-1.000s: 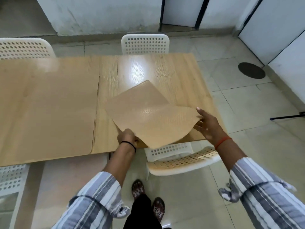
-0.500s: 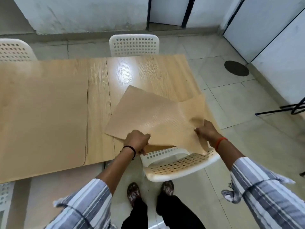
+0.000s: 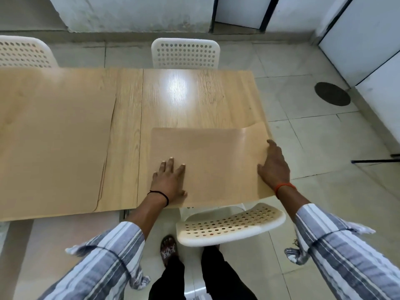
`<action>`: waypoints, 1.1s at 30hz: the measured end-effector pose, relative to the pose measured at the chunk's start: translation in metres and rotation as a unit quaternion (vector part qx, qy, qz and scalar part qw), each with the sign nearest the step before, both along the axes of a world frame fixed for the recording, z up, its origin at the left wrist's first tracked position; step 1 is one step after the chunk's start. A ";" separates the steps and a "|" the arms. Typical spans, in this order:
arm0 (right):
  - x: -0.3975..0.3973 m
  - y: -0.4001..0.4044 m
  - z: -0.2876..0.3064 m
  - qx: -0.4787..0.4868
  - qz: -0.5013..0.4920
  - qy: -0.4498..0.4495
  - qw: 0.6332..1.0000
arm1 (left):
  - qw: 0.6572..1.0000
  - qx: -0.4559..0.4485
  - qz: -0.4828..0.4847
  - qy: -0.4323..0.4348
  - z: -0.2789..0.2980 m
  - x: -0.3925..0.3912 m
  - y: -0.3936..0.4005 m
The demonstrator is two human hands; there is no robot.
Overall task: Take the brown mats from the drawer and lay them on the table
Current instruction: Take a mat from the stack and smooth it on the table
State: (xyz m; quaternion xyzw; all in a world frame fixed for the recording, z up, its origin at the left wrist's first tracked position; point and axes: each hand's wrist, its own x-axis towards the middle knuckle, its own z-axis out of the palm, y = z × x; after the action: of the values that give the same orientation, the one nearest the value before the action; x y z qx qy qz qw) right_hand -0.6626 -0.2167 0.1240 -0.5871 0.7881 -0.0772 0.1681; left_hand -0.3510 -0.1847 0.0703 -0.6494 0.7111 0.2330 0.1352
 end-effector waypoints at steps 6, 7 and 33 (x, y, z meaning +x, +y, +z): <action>0.011 0.008 -0.038 0.065 0.048 0.164 0.983 | 1.000 0.012 0.026 -0.011 0.000 -0.007 -0.007; 0.012 0.010 -0.042 0.071 0.038 0.163 0.983 | 0.999 0.015 0.029 -0.010 -0.001 -0.008 -0.007; -0.004 0.060 -0.059 0.038 0.292 -0.058 0.954 | 0.983 -0.053 -0.117 0.128 0.034 -0.062 0.003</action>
State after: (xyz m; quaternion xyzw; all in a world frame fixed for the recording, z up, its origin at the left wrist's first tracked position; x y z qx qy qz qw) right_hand -0.6667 -0.1563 0.0652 -0.7790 0.5739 -0.0287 0.2507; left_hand -0.4131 -0.1822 0.1041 -0.5326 0.8051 0.2587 0.0349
